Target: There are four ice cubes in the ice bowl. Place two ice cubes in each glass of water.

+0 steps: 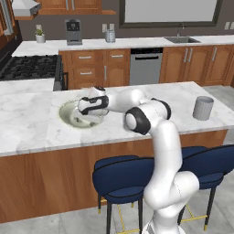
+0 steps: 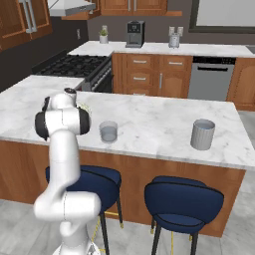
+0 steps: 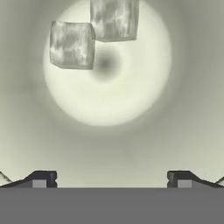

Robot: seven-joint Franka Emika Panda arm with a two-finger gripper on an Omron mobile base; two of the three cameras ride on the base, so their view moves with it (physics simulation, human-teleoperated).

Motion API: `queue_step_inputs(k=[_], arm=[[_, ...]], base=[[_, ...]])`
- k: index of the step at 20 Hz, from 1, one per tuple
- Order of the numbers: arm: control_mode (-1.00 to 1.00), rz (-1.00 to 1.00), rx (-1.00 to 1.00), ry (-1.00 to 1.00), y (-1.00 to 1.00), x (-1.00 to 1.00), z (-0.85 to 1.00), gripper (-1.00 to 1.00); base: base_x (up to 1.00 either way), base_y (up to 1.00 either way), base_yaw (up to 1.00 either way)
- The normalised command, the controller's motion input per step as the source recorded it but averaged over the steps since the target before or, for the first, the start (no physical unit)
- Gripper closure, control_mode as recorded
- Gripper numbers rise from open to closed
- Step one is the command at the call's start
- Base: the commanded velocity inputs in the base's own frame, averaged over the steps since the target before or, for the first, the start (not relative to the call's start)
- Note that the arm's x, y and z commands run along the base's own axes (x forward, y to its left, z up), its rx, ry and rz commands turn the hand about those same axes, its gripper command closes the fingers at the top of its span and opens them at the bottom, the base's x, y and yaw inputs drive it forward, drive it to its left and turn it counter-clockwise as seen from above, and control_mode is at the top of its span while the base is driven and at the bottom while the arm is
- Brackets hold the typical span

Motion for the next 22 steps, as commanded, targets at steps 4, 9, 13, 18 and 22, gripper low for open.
queue_step_inputs(k=[4, 9, 13, 18, 22], arm=[[-1.00, 0.00, 0.00, 0.00, 0.09, 0.17, 0.06, -1.00], [-1.00, 0.00, 0.05, -0.03, 0.00, 0.37, 0.32, -1.00], [-1.00, 0.02, 0.08, -0.08, 0.00, 0.41, 0.38, -1.00], [-1.00, 0.03, 0.03, -0.01, 0.02, 0.35, 0.02, -1.00], [-1.00, 0.08, 0.00, 0.00, 0.17, 0.47, -0.07, -1.00]], base=[[0.00, 0.00, 0.00], [0.00, 0.00, 0.00], [0.00, 0.00, 0.00], [0.00, 0.00, 0.00], [0.00, 0.00, 0.00]])
